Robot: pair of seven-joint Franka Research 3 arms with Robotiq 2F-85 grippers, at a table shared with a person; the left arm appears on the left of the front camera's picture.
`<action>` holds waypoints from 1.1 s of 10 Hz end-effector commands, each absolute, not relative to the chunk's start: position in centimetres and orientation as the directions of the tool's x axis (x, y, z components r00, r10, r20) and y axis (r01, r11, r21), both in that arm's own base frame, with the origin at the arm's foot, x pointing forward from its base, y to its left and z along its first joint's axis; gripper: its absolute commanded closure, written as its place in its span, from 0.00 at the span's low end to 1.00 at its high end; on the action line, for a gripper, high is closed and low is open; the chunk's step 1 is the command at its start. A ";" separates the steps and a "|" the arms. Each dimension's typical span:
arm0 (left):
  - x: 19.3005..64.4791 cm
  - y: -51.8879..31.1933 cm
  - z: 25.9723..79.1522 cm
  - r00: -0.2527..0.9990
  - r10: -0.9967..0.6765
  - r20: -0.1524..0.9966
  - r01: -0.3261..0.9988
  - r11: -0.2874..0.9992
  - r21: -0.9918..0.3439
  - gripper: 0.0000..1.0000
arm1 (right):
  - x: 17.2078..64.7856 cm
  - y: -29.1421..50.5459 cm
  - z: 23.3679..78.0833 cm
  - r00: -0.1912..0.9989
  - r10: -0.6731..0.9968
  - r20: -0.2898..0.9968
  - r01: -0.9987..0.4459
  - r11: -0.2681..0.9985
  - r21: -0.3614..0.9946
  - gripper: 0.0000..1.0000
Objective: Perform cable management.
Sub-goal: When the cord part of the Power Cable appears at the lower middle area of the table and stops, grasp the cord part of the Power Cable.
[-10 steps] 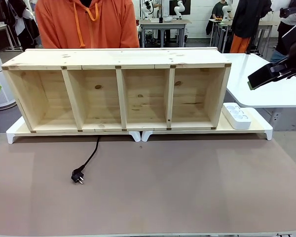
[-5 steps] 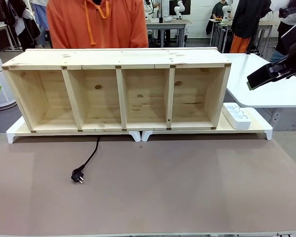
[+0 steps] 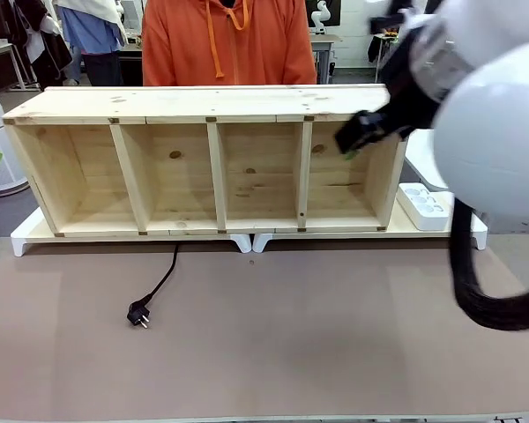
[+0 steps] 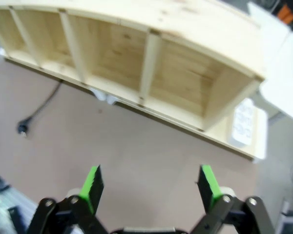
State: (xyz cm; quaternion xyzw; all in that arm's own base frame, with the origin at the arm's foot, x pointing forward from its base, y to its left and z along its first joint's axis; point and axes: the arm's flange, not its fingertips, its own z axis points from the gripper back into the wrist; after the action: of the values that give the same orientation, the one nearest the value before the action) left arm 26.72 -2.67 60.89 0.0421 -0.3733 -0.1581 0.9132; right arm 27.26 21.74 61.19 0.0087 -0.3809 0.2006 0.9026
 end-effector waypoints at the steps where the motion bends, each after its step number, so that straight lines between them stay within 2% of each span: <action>1: 26.7 -2.7 60.9 0.671 -0.322 0.668 0.257 0.946 0.198 0.00 | 29.4 24.8 61.6 0.660 0.315 0.682 -0.377 0.924 -0.062 0.00; 4: 26.7 -2.7 60.9 0.671 -0.322 0.668 0.257 0.946 0.198 0.00 | 30.9 31.8 60.6 0.706 0.225 0.672 -0.331 0.943 0.031 0.00; 5: 26.7 -2.7 60.9 0.671 -0.322 0.668 0.257 0.946 0.198 0.00 | 31.3 34.0 59.9 0.729 0.160 0.665 -0.270 0.961 0.066 0.00; 6: 26.7 -2.7 60.9 0.671 -0.322 0.668 0.257 0.946 0.198 0.00 | 31.7 36.7 59.0 0.765 0.070 0.640 -0.172 0.980 0.099 0.00; 8: 26.7 -2.7 60.9 0.671 -0.322 0.668 0.257 0.946 0.198 0.00 | 32.0 41.2 56.6 0.841 0.020 0.541 -0.109 0.985 0.133 0.00; 11: 26.7 -2.7 60.9 0.671 -0.322 0.668 0.257 0.946 0.198 0.00 | 33.1 47.1 51.8 0.893 0.043 0.447 -0.087 0.993 0.077 0.00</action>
State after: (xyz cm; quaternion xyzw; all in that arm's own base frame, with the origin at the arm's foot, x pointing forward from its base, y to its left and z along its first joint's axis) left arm 26.70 -2.73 60.90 0.0424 -0.3735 -0.1589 0.9130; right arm 31.02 43.60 52.42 0.0678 -0.2420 0.0373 0.9672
